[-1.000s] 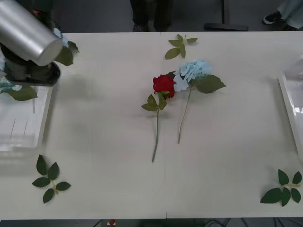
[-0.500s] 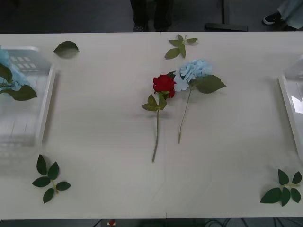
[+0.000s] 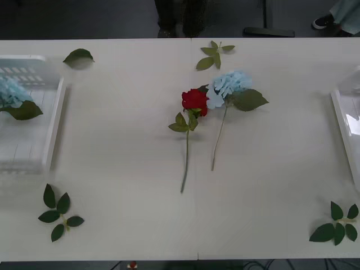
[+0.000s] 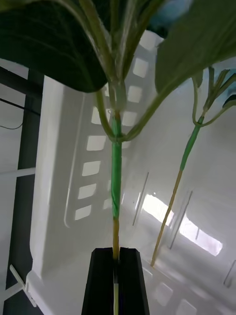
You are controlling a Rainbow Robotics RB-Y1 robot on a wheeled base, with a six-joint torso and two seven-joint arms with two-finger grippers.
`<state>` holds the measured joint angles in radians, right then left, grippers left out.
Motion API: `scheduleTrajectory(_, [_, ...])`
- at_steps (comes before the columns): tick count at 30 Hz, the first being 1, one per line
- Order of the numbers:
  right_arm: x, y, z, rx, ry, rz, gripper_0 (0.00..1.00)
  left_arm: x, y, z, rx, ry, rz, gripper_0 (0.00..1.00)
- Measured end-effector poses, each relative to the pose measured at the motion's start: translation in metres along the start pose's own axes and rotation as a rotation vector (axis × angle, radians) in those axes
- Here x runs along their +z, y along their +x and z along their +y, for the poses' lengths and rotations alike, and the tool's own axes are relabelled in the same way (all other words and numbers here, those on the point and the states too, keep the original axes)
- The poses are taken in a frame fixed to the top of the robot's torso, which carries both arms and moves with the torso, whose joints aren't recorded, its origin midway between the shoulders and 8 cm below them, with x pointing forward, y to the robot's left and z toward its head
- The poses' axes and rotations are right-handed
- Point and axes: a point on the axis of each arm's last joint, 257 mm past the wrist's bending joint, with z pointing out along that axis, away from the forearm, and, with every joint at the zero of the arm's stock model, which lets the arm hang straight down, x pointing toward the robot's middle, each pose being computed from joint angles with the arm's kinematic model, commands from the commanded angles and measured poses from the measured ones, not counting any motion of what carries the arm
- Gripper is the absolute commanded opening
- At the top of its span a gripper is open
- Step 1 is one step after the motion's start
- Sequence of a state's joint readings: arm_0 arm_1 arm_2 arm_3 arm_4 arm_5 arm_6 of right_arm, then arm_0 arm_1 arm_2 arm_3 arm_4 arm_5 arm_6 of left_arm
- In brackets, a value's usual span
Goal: Place the red flowers into the right box and the blue flowers into the left box. If a person shows an open palm, hand one flower to the person first, then continue sorting.
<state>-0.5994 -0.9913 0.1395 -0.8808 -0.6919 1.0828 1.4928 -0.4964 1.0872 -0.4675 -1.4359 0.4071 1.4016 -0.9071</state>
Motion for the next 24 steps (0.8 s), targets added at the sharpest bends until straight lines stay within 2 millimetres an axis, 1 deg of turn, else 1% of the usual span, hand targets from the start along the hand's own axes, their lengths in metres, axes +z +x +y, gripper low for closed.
scheduleTrajectory(1, [-0.004,0.002,0.006,0.001,-0.018,0.015,0.73,0.0,0.001,-0.003,0.001,0.005,0.001,0.26])
scheduleTrajectory(3, [-0.015,0.001,0.016,-0.005,-0.054,0.036,0.73,0.0,0.002,-0.007,0.002,0.012,0.003,0.41])
scheduleTrajectory(6, [-0.041,-0.003,0.035,-0.032,-0.116,0.064,0.73,0.0,0.003,-0.011,0.003,0.017,0.005,0.52])
scheduleTrajectory(10, [-0.083,-0.012,0.055,-0.104,-0.179,0.075,0.73,0.0,0.003,-0.011,0.003,0.018,0.004,0.6])
scheduleTrajectory(12, [-0.102,-0.015,0.063,-0.14,-0.205,0.076,0.73,0.0,0.003,-0.012,0.004,0.019,0.003,0.67])
scheduleTrajectory(13, [-0.111,-0.015,0.068,-0.159,-0.217,0.079,0.74,-0.001,0.003,-0.012,0.006,0.02,0.002,0.73])
scheduleTrajectory(14, [-0.12,-0.014,0.074,-0.172,-0.229,0.085,0.73,-0.001,0.002,-0.013,0.01,0.022,0.0,0.75])
scheduleTrajectory(17, [-0.146,-0.007,0.094,-0.169,-0.249,0.112,0.73,-0.005,0.0,-0.017,0.03,0.031,-0.007,0.88])
scheduleTrajectory(18, [-0.154,-0.005,0.101,-0.163,-0.249,0.115,0.74,-0.007,0.001,-0.019,0.041,0.034,-0.007,0.9])
scheduleTrajectory(20, [-0.17,0.0,0.117,-0.164,-0.247,0.117,0.73,-0.009,0.002,-0.021,0.084,0.04,-0.002,0.99])
scheduleTrajectory(24, [-0.198,0.013,0.154,-0.224,-0.266,0.099,0.73,-0.014,0.016,-0.027,0.206,0.074,0.053,1.0])
